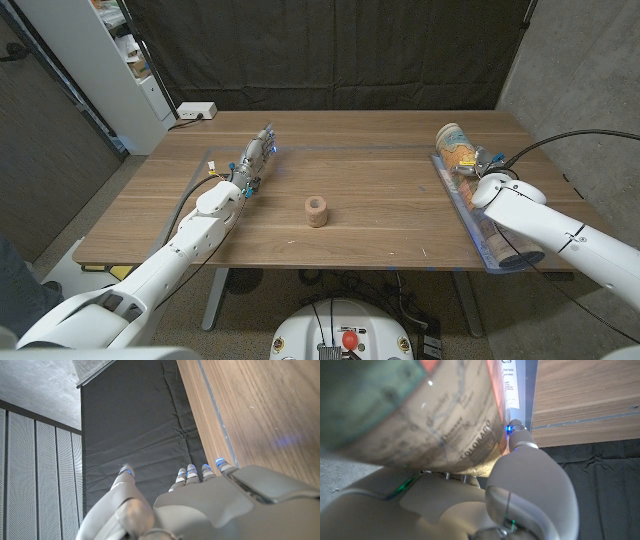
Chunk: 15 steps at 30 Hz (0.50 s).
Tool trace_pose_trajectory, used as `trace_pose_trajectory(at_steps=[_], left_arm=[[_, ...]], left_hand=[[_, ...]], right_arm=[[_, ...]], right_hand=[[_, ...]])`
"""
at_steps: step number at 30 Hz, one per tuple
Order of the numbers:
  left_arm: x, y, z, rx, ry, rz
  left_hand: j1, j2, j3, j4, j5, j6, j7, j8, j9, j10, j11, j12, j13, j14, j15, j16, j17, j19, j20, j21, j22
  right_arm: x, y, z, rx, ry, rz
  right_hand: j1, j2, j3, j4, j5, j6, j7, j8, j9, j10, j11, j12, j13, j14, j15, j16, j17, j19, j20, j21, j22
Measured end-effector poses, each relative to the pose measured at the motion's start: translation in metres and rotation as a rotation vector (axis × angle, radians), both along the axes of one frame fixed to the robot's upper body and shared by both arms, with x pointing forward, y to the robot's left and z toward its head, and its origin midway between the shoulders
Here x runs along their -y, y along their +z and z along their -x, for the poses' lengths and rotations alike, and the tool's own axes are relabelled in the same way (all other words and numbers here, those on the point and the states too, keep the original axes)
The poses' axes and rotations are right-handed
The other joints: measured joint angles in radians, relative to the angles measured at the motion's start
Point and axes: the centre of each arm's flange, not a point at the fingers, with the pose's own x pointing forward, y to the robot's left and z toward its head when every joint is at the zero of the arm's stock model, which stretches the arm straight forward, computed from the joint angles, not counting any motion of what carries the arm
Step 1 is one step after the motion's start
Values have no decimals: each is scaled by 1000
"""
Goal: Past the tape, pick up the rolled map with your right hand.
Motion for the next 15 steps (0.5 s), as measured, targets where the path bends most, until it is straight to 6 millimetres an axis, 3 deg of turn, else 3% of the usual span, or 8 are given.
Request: trace_pose_trajectory(at_steps=[15], left_arm=[[0, -1, 1, -2, -2, -2]], left_hand=[[0, 0, 0, 0, 0, 0, 0, 0, 0, 0, 0, 0, 0, 0, 0, 0, 0, 0, 0, 0, 0]], right_arm=[[-8, 9, 9, 35, 5, 16]], right_hand=[[11, -3, 4, 4, -11, 10, 4, 4, 0, 9, 2, 8, 9, 18, 7, 4, 11, 11, 0, 0, 0]])
